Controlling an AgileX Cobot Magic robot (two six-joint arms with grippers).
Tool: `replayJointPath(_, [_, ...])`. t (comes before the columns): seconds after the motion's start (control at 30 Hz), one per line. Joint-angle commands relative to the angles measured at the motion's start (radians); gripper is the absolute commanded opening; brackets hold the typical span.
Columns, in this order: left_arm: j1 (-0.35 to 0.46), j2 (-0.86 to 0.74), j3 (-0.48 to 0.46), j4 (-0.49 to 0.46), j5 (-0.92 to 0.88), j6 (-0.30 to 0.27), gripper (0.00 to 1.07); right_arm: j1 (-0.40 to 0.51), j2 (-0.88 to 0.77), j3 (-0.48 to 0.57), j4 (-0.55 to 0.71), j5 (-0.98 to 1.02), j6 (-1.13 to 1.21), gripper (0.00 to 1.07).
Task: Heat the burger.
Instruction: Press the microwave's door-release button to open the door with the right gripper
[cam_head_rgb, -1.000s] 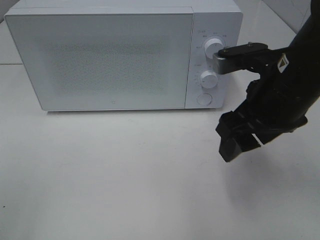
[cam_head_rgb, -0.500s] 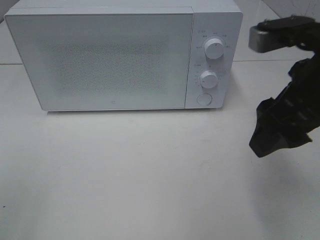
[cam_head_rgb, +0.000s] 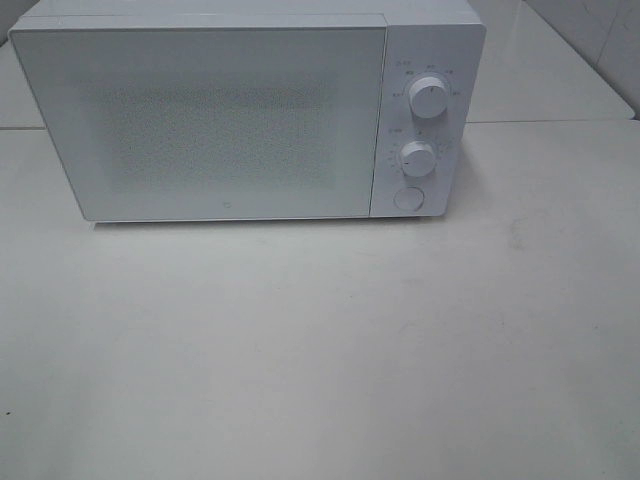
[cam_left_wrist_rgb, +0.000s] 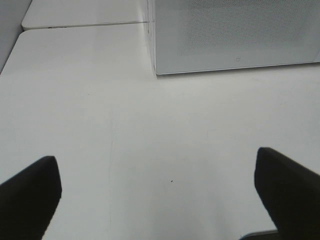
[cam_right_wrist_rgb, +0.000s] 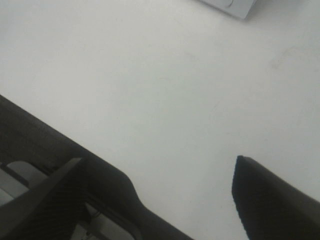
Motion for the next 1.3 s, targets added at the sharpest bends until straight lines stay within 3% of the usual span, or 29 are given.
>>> replayJointPath(0.03, [0.003,-0.026,0.003,0.000,-0.010,-0.007,1.00,-0.008,-0.082,0.001,-0.025,0.016,0.006,0.76])
replayJointPath(0.23, [0.003,-0.026,0.003,0.000,-0.010,-0.007,1.00,-0.024,-0.280,0.103,-0.050,0.007,0.008,0.76])
replayJointPath(0.73, [0.003,-0.026,0.003,0.000,-0.010,-0.007,1.00,-0.325,-0.666,0.346,-0.045,-0.051,0.008,0.76])
replayJointPath(1.0, [0.003,-0.026,0.003,0.000,-0.010,-0.007,1.00,-0.416,-0.785,0.423,-0.038,-0.066,0.010,0.76])
replayJointPath(1.3, [0.003,-0.023,0.003,0.000,-0.010,-0.007,1.00,-0.427,-0.788,0.423,-0.039,-0.066,0.012,0.76])
